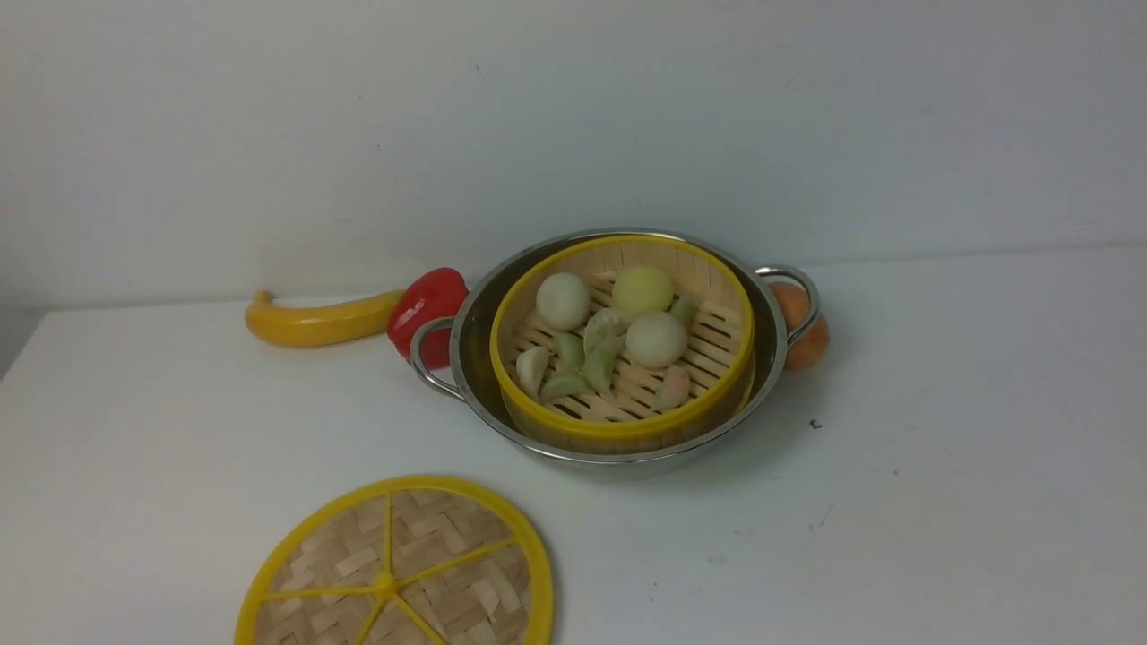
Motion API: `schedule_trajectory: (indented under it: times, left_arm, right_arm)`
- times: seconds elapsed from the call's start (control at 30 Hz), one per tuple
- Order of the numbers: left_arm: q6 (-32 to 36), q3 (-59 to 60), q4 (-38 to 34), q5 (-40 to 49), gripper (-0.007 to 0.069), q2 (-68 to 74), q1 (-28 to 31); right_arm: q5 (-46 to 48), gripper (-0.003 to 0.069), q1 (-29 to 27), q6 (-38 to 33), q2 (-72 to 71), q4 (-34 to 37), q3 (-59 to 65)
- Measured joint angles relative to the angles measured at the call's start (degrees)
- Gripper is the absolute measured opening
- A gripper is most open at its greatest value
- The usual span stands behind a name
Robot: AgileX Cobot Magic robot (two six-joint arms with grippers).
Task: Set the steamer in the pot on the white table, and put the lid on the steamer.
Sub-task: 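Grasp the bamboo steamer lid lying on the table by its centre knob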
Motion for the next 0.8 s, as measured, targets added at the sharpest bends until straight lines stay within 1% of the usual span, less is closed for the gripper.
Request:
schedule_trajectory:
  times: [0.03, 0.07, 0.1, 0.13, 0.17, 0.2, 0.23, 0.27, 0.33, 0.37, 0.4, 0.43, 0.47, 0.5, 0.57, 0.7, 0.8]
  left_arm:
    - [0.00, 0.00, 0.00, 0.00, 0.0241, 0.00, 0.00]
    - [0.00, 0.00, 0.00, 0.00, 0.0241, 0.00, 0.00]
    - [0.00, 0.00, 0.00, 0.00, 0.0241, 0.00, 0.00]
    - [0.00, 0.00, 0.00, 0.00, 0.0241, 0.00, 0.00]
    - [0.00, 0.00, 0.00, 0.00, 0.0241, 0.00, 0.00]
    - [0.00, 0.00, 0.00, 0.00, 0.0241, 0.00, 0.00]
    - [0.00, 0.00, 0.00, 0.00, 0.0241, 0.00, 0.00]
    - [0.00, 0.00, 0.00, 0.00, 0.0241, 0.00, 0.00]
    - [0.00, 0.00, 0.00, 0.00, 0.0241, 0.00, 0.00]
    - [0.00, 0.00, 0.00, 0.00, 0.0241, 0.00, 0.00]
    - [0.00, 0.00, 0.00, 0.00, 0.0241, 0.00, 0.00]
    - [0.00, 0.00, 0.00, 0.00, 0.0241, 0.00, 0.00]
    - [0.00, 0.00, 0.00, 0.00, 0.0241, 0.00, 0.00]
    - [0.00, 0.00, 0.00, 0.00, 0.0241, 0.00, 0.00]
    - [0.00, 0.00, 0.00, 0.00, 0.0241, 0.00, 0.00]
    - [0.00, 0.00, 0.00, 0.00, 0.0241, 0.00, 0.00]
    - [0.00, 0.00, 0.00, 0.00, 0.0241, 0.00, 0.00]
  right_arm:
    - [-1.56, 0.0103, 0.00, 0.00, -2.63, -0.48, 3.63]
    - [-4.81, 0.0109, 0.00, 0.00, -8.58, -1.33, 12.19]
    - [-6.12, 0.0113, 0.00, 0.00, -11.08, -1.58, 15.89]
    - [-8.78, 0.0120, 0.00, 0.00, -16.42, -2.10, 24.31]
    - [-10.40, 0.0126, 0.00, 0.00, -20.01, -2.38, 30.08]
    - [-11.58, 0.0131, 0.00, 0.00, -22.72, -2.75, 34.53]
    - [-11.81, 0.0132, 0.00, 0.00, -23.41, -2.89, 35.59]
    - [-13.58, 0.0142, 0.04, 0.00, -28.63, -4.08, 43.81]
    - [-14.97, 0.0152, 0.04, 0.00, -35.48, -6.54, 53.92]
    - [-15.03, 0.0153, 0.04, 0.00, -36.10, -6.54, 54.77]
    - [-15.71, 0.0160, -0.34, 0.00, -40.92, -7.97, 61.42]
    - [-16.34, 0.0165, -0.86, 0.00, -43.82, -8.49, 65.40]
    - [-16.34, 0.0165, -0.86, 0.10, -43.82, -8.49, 65.40]
    - [-17.95, 0.0172, -2.04, 1.01, -48.39, -9.17, 71.51]
    - [-19.78, 0.0177, -3.06, 1.59, -51.72, -9.46, 75.93]
    - [-28.13, 0.0189, -6.56, 4.87, -64.28, -9.58, 93.00]
    - [-33.21, 0.0195, -8.39, 5.67, -72.01, -10.18, 102.41]
